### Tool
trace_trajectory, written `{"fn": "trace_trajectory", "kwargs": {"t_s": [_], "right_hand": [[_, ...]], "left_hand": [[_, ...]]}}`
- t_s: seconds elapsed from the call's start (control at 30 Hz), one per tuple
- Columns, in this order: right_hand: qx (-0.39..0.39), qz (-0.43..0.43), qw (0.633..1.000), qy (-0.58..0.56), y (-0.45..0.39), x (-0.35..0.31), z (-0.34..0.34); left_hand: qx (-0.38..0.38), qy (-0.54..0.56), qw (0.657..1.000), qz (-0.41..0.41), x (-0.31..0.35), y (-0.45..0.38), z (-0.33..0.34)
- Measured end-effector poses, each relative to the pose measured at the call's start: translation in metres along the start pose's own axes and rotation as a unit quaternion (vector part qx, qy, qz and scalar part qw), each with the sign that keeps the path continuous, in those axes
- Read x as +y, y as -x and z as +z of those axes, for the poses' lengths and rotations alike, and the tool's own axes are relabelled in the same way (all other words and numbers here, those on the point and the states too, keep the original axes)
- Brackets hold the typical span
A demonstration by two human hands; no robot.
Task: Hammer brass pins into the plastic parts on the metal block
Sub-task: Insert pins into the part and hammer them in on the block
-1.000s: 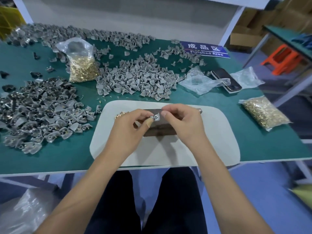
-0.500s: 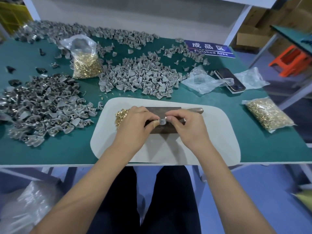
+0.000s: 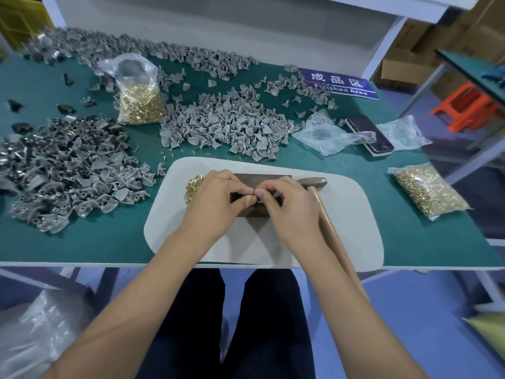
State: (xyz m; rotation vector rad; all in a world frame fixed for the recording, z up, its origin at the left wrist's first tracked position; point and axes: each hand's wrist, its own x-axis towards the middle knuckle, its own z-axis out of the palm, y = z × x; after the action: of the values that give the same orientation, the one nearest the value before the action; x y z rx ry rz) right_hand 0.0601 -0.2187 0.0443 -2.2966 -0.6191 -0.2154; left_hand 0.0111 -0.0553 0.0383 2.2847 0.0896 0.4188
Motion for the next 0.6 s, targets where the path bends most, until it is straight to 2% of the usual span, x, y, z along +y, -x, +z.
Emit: {"fn": "trace_trajectory", "kwargs": {"t_s": [0.17, 0.6], "right_hand": [[-0.018, 0.004, 1.0, -0.016, 0.0, 0.006, -0.002], [-0.009, -0.028, 0.998, -0.053, 0.01, 0.012, -0.004]], "left_hand": [[0.01, -0.003, 1.0, -0.006, -0.002, 0.001, 0.002], [0.024, -0.001, 1.0, -0.012, -0.003, 0.007, 0.007]]}}
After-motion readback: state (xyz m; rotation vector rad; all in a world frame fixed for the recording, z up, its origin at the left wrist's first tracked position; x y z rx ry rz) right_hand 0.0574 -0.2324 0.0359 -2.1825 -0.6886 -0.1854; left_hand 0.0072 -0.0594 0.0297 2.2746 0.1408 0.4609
